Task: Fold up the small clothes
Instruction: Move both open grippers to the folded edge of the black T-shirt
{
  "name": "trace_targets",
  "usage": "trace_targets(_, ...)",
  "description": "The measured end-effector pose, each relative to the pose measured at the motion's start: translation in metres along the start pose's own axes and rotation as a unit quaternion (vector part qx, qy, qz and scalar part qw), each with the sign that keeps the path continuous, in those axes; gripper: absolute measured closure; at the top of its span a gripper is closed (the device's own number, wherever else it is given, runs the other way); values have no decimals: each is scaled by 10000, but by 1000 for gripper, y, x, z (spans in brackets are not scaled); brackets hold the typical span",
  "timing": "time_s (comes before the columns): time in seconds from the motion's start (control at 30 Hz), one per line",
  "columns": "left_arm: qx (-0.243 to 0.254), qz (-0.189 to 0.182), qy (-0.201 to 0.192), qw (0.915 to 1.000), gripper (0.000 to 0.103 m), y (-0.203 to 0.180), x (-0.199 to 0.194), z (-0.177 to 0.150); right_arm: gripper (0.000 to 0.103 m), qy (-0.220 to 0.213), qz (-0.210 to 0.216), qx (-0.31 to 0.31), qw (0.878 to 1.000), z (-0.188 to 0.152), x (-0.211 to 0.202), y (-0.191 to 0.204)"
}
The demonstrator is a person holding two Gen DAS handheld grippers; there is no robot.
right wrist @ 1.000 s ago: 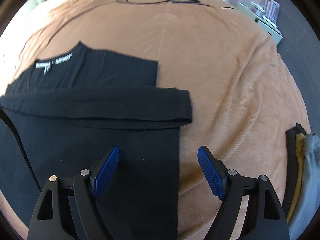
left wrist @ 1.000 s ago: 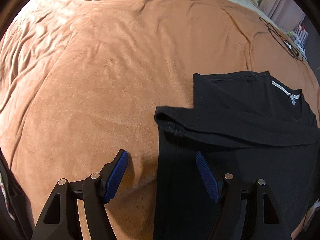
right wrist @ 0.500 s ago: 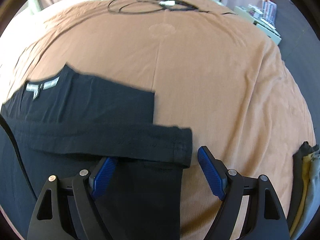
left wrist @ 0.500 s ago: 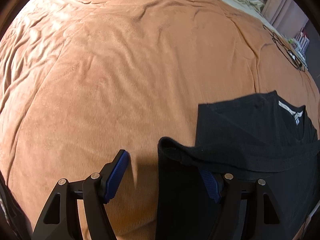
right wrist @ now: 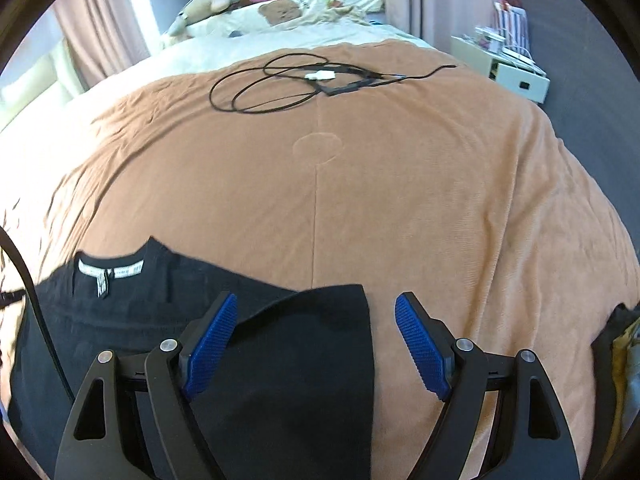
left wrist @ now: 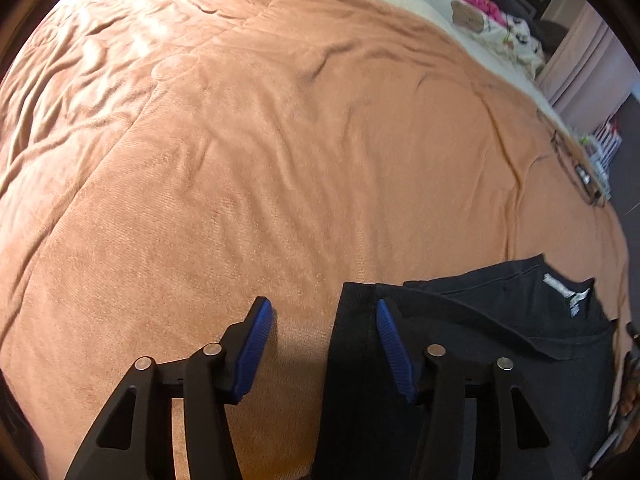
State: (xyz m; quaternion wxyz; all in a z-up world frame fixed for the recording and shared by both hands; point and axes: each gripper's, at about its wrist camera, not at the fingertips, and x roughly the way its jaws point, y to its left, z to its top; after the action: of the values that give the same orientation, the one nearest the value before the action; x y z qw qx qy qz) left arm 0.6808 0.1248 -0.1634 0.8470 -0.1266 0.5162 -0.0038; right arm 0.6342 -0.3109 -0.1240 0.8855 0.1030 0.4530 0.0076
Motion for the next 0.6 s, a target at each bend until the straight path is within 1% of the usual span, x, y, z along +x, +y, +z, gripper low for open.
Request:
trace_targets(0.1,-140,-112,-87,9998,52,7,-6,0,24,138,85,5,9999,-5,2,-12)
trace_targets(0.17,-181,-177,-101,9996,52,6,-6,3,27,242,150,46,9996,-7,4,-20)
trace_targets(0.3,-110,-391,6,9992,52,5,-5,2,29,399,293,11,9988,-5,-5,-28)
trace_targets(0.37,-23,-377,66,9993,52,2,0,1,30,547,324,-73,9979,-6,-3,-32)
trace_targets(0.4,-10,-382,99,9992,52,1,3,1,32,620,281,-136,9976,-5,-2,-32)
trace_targets(0.43,-18,-411,124,9991,52,2,4,-2,37,662,247,-166,9974,-7,-1,-31)
trace_targets(0.47,-35,-440,153,9989,55,3,5,-4,42,704,253,-159,9971,-7,4,-32)
trace_targets(0.53,-78,-431,240,9988,61,0,13,-4,48,737,339,-67,9967,-9,18,-33)
trace_targets(0.6,-67,-401,217,9989,63,-3,16,-4,48,610,360,-28,9975,-9,23,-32)
